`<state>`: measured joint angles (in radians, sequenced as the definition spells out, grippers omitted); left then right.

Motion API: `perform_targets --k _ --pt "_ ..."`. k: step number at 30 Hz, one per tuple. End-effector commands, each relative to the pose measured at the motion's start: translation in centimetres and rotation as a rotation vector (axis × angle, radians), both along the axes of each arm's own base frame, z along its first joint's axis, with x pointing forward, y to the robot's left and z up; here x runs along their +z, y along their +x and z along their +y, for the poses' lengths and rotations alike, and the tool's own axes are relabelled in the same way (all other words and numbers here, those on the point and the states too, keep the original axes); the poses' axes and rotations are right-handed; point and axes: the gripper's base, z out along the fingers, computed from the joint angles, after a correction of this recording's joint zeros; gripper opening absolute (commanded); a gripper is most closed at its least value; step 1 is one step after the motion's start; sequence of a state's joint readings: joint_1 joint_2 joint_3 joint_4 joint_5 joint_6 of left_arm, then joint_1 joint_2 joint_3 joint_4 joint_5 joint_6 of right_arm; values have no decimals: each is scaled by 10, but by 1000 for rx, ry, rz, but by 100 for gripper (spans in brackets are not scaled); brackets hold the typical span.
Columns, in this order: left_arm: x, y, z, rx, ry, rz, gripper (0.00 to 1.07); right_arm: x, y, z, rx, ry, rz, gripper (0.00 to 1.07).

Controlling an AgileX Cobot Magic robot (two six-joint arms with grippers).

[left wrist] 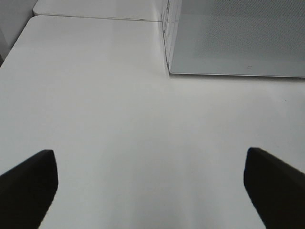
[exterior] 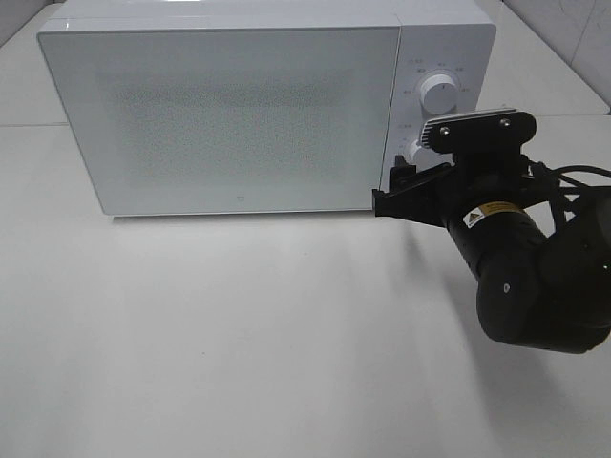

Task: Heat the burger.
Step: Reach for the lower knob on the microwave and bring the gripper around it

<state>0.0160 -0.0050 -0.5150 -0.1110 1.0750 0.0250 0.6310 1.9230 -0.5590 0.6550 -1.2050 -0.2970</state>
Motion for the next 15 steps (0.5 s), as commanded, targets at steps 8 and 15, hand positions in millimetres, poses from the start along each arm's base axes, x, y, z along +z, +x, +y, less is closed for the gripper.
perform_targets --k 8,15 --pt "0 -2 0 2 -2 -20 98 -4 16 10 -13 3 -62 77" --pt "0 -2 0 2 -3 -20 98 -1 24 14 -11 5 -66 77"
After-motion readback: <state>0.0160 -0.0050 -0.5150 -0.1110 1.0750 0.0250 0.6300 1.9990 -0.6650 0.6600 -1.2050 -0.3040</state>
